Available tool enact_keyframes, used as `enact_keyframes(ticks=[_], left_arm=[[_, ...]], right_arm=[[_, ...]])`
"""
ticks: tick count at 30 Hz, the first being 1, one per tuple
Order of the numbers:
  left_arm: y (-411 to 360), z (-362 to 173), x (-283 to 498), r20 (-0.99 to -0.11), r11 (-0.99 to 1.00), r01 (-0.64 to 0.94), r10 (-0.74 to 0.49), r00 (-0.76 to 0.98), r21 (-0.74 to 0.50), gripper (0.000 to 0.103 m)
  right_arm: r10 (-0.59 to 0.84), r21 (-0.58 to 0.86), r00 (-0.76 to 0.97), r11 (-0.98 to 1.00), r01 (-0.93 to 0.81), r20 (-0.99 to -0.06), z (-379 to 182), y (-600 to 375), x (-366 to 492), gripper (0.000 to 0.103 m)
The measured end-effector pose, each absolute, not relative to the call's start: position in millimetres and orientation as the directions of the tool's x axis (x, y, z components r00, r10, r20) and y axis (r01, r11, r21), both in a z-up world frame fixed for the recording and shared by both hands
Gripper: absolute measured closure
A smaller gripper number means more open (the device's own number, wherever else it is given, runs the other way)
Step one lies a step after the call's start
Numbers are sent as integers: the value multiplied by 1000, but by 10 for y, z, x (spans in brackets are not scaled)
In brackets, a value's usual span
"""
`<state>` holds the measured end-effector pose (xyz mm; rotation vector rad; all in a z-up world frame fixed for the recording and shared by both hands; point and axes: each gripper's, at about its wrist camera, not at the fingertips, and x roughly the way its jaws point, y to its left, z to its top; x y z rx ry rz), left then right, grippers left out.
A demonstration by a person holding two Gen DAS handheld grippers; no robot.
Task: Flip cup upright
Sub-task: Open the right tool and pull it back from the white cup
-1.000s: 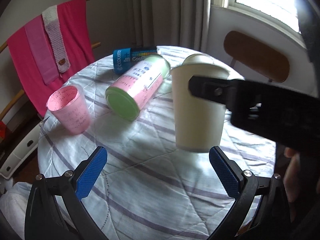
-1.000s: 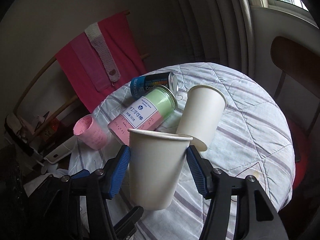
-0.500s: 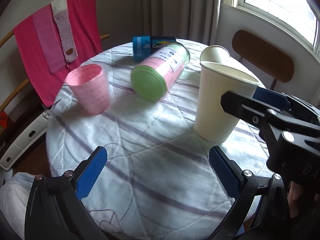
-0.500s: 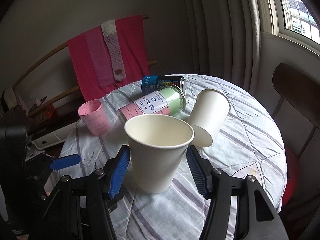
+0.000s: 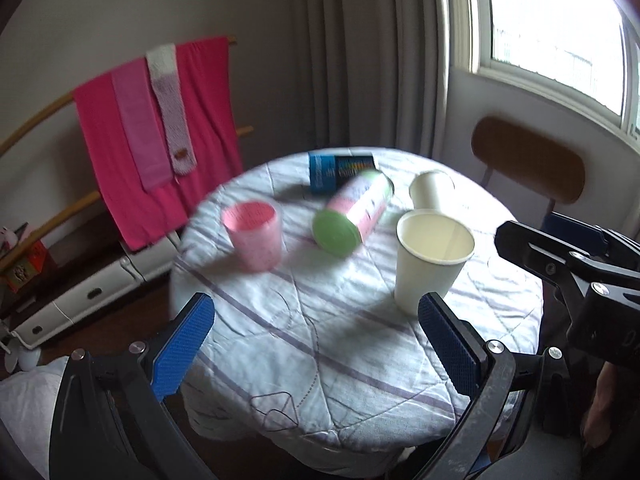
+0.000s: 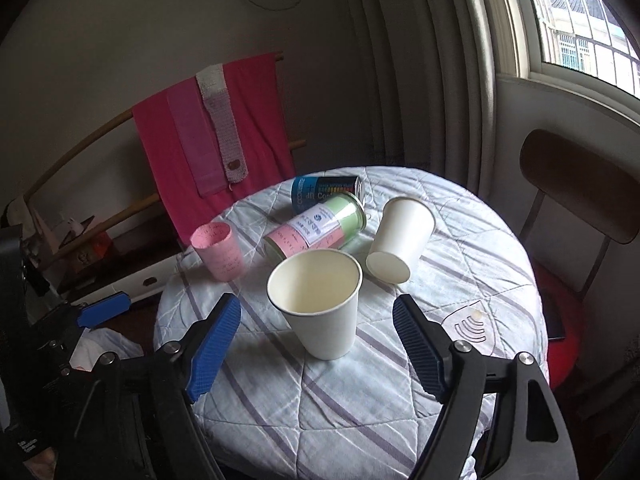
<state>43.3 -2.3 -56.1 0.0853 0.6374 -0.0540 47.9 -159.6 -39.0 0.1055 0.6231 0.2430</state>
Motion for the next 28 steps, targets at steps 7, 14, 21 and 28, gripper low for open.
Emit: enact_keyframes(ticks=[7, 14, 21, 28], left_arm=[[-7, -216, 145, -466, 997, 8, 31, 884, 80, 0], [-30, -119, -29, -434, 997, 9, 23, 901, 72, 0], [-36, -85, -100, -428, 998, 26, 1, 904, 58, 0], [-57, -114, -102, -433, 997, 45, -17, 901, 55, 0]], right_arm=[[68, 38, 891, 998, -57, -450, -103, -1557, 113, 20], [36, 29, 916, 999, -26, -399, 10, -1542, -86, 20], [16, 25, 925, 1000, -7, -379, 71, -1569, -194, 20], [14, 26, 924, 1000, -4, -382, 86, -1570, -212, 20]])
